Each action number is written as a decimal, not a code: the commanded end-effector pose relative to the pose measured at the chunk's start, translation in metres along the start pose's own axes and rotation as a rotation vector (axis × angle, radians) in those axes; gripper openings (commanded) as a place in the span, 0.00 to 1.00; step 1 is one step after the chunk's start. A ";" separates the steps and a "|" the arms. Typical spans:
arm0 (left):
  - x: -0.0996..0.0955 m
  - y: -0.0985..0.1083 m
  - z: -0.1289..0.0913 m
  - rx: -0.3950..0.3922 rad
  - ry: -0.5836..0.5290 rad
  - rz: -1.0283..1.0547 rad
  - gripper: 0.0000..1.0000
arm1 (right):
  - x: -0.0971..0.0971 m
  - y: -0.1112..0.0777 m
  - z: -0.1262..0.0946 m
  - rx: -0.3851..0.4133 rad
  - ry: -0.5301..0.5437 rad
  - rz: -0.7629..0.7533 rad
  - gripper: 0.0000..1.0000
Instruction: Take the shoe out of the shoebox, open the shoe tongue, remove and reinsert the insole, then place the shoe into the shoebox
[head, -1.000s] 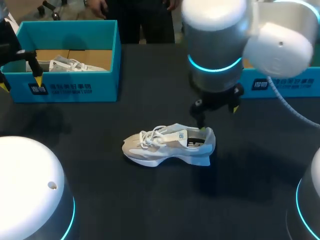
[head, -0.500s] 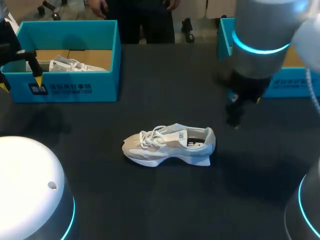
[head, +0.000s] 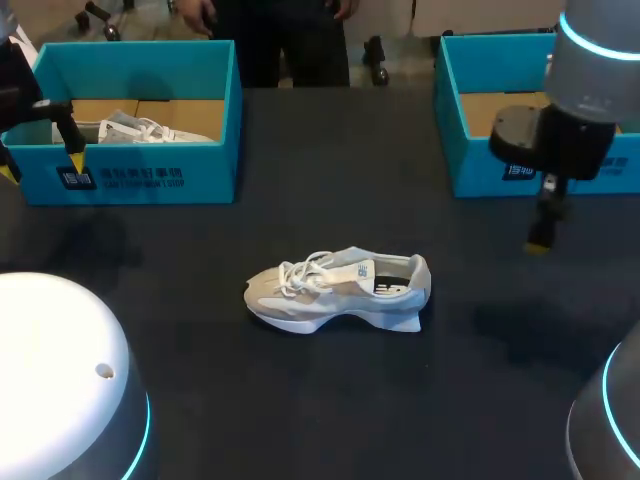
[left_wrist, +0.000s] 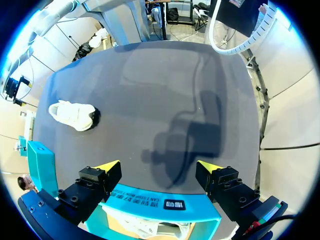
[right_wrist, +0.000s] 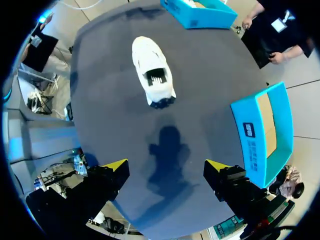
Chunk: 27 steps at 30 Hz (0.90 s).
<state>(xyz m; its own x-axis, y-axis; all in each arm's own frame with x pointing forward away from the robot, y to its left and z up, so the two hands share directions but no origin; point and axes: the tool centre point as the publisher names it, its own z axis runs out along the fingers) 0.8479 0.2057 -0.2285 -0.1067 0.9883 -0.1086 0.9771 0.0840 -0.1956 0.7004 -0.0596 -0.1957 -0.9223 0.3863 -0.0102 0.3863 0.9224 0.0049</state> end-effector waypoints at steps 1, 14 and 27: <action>0.000 0.000 0.000 -0.001 0.002 0.000 1.00 | 0.001 -0.003 0.002 -0.030 -0.004 0.000 1.00; 0.000 0.000 0.000 -0.001 0.002 0.000 1.00 | 0.001 -0.003 0.002 -0.030 -0.004 0.000 1.00; 0.000 0.000 0.000 -0.001 0.002 0.000 1.00 | -0.009 -0.004 0.016 -0.260 -0.035 -0.159 1.00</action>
<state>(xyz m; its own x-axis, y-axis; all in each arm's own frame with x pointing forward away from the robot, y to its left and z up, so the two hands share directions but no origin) 0.8479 0.2056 -0.2285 -0.1067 0.9883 -0.1087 0.9771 0.0839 -0.1956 0.7136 -0.0508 -0.1972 -0.9587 0.2821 -0.0370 0.2754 0.9527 0.1285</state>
